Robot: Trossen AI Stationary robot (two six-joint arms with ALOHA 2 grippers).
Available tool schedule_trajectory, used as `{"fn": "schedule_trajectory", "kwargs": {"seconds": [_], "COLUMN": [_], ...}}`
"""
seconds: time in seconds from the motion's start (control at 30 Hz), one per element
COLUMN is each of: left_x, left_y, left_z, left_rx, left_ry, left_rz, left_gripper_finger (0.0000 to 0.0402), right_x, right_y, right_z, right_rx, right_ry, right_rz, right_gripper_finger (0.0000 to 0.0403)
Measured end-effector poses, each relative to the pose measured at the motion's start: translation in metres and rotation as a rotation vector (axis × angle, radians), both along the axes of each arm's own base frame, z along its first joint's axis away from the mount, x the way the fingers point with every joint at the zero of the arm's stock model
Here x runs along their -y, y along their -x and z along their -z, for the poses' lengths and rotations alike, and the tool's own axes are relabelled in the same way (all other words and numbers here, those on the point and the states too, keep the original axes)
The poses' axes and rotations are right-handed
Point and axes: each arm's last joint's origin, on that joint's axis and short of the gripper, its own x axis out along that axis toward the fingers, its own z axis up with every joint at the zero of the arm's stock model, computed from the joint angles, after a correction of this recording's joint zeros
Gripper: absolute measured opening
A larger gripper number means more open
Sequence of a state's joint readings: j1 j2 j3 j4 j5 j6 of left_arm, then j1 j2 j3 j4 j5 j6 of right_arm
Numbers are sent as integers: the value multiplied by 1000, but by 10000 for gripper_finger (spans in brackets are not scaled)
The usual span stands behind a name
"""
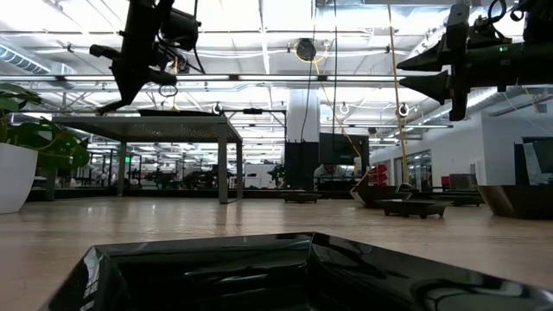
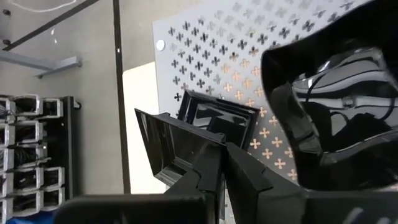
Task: Pick & Place Mini shaped plates
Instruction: Stack the square plate on top of the square plate on the shelf
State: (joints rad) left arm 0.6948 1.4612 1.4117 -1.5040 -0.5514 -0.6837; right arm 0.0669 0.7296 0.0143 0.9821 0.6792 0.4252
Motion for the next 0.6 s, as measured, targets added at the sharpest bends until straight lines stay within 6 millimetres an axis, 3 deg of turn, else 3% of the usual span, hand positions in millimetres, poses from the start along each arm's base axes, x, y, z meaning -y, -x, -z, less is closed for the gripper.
{"fn": "schedule_trajectory", "kwargs": {"seconds": [0.13,0.6], "left_x": [2,1], "left_y": [-2,0], "left_z": [10,9], "left_rx": [-20,-55], "left_ry": [17,12], "left_rz": [16,49], "left_gripper_finger": [26,26], "right_x": [0,0], "right_y": [0,0], "right_z": [0,0], "right_rx": [0,0], "right_ry": [0,0], "right_rz": [0,0], "right_gripper_finger": [144,144]}}
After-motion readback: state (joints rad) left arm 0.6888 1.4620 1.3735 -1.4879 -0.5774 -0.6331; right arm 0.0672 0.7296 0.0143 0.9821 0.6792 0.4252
